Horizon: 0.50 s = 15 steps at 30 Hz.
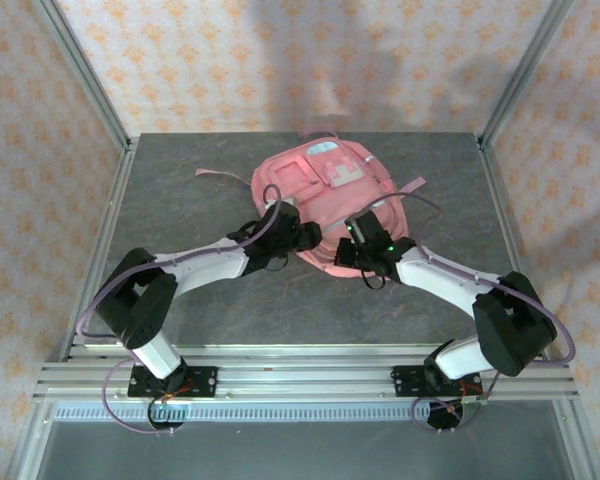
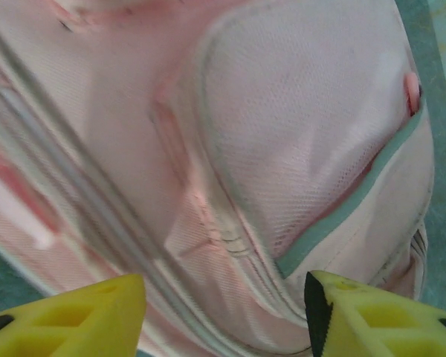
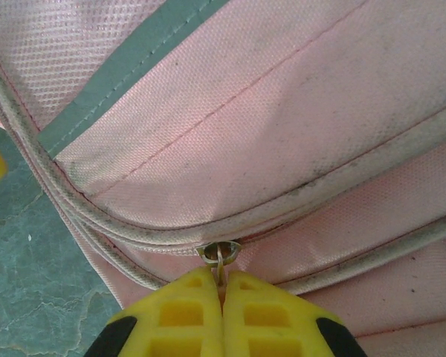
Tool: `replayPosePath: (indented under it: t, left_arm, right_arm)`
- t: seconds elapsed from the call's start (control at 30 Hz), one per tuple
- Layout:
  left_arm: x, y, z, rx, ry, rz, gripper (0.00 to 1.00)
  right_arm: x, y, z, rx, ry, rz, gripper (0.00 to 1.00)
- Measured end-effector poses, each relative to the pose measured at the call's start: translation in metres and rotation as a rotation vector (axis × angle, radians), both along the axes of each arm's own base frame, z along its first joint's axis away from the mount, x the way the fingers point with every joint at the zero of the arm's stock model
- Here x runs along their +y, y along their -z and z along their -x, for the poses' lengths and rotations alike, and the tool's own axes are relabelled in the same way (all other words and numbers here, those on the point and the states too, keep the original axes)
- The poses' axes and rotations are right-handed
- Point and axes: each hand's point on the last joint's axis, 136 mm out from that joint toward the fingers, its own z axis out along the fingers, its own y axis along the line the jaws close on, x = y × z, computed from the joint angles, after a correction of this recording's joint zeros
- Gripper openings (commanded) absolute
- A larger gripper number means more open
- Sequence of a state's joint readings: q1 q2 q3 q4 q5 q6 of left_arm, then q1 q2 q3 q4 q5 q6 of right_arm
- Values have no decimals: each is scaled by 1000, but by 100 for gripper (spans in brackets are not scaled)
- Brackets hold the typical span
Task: Pack the student bag
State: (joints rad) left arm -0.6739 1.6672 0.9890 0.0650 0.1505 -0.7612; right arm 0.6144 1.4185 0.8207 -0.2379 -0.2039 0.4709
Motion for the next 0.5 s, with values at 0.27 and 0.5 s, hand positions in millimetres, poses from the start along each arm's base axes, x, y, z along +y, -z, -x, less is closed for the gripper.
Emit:
replayPosePath:
  t: [0.27,0.5]
  left_arm:
    - [-19,23,-14,26,2,-15,48]
    - [-23,26,-26,17,-11,-33,0]
  right_arm:
    - [4,-2,-1,-6,-8,-18,0]
    - [2,2,-5,-15,2,-13,0]
